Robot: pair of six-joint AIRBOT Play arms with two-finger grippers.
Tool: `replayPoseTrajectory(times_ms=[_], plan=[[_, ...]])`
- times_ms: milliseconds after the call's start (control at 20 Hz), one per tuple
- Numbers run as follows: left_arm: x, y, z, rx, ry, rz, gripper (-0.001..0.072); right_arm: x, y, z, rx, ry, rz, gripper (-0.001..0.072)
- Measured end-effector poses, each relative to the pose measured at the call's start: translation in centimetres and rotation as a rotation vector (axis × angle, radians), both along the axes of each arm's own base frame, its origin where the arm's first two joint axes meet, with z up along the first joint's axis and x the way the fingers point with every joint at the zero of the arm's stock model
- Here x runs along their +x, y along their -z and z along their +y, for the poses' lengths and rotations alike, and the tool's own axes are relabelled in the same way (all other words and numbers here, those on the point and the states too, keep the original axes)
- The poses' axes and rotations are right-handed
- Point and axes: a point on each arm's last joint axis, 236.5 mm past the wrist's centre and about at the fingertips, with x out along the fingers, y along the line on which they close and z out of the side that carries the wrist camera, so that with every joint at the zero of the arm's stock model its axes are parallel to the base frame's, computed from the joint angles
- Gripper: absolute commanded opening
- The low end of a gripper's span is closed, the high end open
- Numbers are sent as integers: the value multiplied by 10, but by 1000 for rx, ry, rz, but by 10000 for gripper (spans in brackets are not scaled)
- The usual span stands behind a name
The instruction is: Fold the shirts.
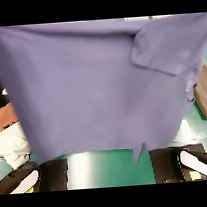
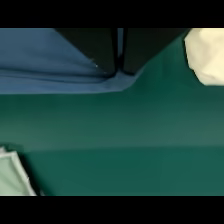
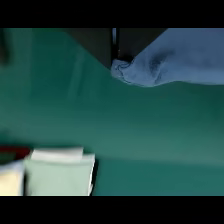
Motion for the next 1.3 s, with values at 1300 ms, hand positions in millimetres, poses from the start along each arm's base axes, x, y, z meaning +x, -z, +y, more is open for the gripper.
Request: replayPoseTrajectory(times_ms=[1300], plan=[[85, 338, -6, 41, 85, 603, 24, 77, 332, -23, -55, 49, 602, 18]])
